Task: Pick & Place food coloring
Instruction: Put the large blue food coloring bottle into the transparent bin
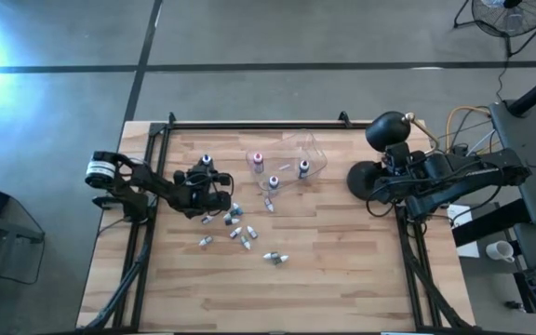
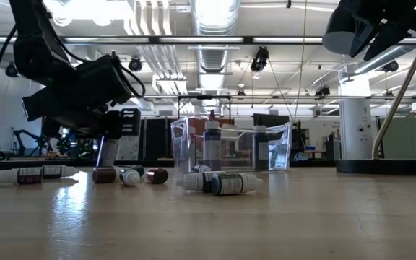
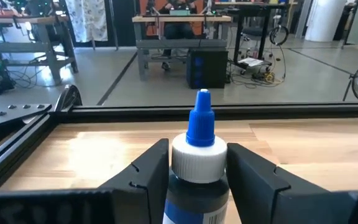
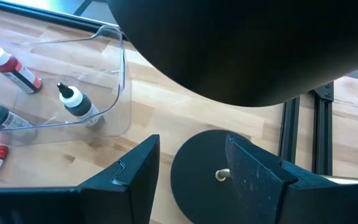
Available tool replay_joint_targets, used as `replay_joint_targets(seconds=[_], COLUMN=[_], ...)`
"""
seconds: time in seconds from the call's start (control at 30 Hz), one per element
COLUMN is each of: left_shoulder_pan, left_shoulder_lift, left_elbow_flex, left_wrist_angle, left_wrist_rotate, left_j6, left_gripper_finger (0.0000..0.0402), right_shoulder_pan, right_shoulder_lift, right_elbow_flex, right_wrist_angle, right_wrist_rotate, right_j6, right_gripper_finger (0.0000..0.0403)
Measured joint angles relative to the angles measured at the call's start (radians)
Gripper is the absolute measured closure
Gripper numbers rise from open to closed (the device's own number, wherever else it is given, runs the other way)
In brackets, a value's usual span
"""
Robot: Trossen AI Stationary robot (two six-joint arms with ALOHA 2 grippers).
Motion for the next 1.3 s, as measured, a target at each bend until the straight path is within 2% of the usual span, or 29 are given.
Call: replay_joint_targets(seconds=[0.23, 0.37, 0.63, 0.7, 0.97, 1.07, 1.3], left_shoulder_pan=[-0.038, -0.047, -0.068, -0.078, -0.092, -0.098, -0.095], left_shoulder_lift=[-0.01, -0.011, -0.055, -0.083, -0.186, -0.237, -0.397], left_elbow_flex=[0.0, 0.0, 0.001, 0.0, -0.001, 0.005, 0.094], left_wrist_angle=[-0.007, -0.049, -0.336, -0.379, -0.394, -0.432, -0.784], left_wrist_rotate=[0.033, 0.036, 0.057, 0.073, 0.245, 0.268, 0.257], left_j6=[0.028, -0.005, -0.296, -0.323, -0.209, -0.183, -0.182], left_gripper_finger=[0.027, 0.027, 0.0244, 0.0237, 0.0229, 0.0229, 0.0229], right_shoulder_pan=[0.0, 0.0, 0.0, 0.0, 0.0, 0.0, 0.0], right_shoulder_lift=[0.0, 0.0, 0.0, 0.0, 0.0, 0.0, 0.0], right_elbow_flex=[-0.006, -0.013, -0.025, -0.027, -0.039, -0.04, -0.042], right_wrist_angle=[-0.002, -0.002, 0.0, 0.0, 0.0, 0.0, 0.0], right_wrist_rotate=[0.0, 0.0, 0.0, 0.0, 0.0, 0.0, 0.006], right_j6=[0.0, 0.006, 0.012, 0.012, 0.012, 0.012, 0.012], right_gripper_finger=[0.0227, 0.0227, 0.0227, 0.0227, 0.0227, 0.0227, 0.0227])
